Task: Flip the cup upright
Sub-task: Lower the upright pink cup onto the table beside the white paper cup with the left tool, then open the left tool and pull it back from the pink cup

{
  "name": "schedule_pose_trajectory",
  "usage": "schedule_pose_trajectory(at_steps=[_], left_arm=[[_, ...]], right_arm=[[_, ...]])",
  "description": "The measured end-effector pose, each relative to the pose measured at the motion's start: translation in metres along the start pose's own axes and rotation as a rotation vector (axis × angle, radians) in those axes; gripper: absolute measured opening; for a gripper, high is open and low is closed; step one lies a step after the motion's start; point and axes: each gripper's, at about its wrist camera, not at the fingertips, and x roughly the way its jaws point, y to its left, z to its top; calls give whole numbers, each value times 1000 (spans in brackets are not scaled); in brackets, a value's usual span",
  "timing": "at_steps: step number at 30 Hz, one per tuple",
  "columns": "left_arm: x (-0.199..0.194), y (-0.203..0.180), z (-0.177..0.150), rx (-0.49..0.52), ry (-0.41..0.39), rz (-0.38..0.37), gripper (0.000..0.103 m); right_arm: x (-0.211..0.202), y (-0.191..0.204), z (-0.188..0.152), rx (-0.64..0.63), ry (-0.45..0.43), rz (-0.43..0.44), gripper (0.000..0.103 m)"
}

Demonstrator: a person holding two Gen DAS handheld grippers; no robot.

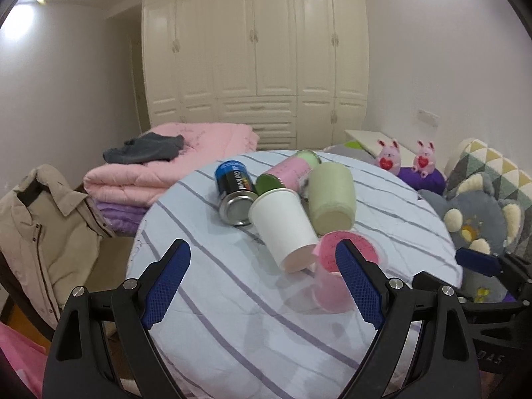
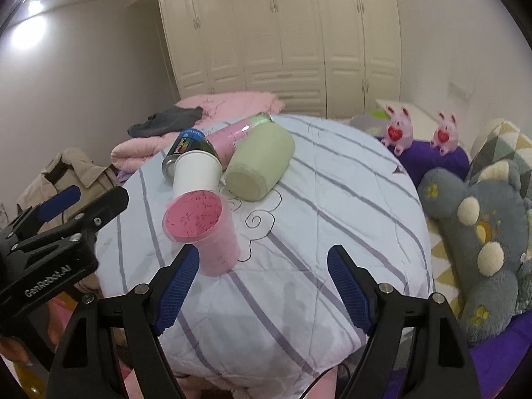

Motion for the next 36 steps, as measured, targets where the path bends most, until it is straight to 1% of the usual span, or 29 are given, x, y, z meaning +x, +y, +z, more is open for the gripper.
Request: schedule_pose_trajectory(at_steps=[4, 6, 8, 11, 14, 16, 20, 23, 36], left_arm=[[-4, 4, -4, -26, -14, -16, 91], [-6, 3, -5, -24, -29, -19, 91], [-6, 1, -4, -10, -46, -4, 91], [-5, -2, -5, 5, -46, -2, 91], [-4, -2, -6, -1, -42, -10, 91], [-4, -2, -6, -5, -39, -15, 91], [-1, -2, -7, 0, -28, -5, 91], [1, -1, -7, -8, -25, -5, 91], [5, 3, -8, -24, -9, -6, 91]], right_arm=[[-3, 5, -5, 5, -38, 23, 81], [-5, 8, -6, 0, -64, 11, 81], [-8, 12, -6, -7, -90, -1, 81], [-11, 13, -8, -14, -121, -21, 81], [-10, 13, -8, -16, -119, -30, 81], [-10, 10, -7, -4, -116, -18, 81], [-10, 6, -7, 5, -113, -25, 81], [-8, 5, -7, 7, -99, -13, 81], [-5, 8, -11, -13, -77, -23, 81]])
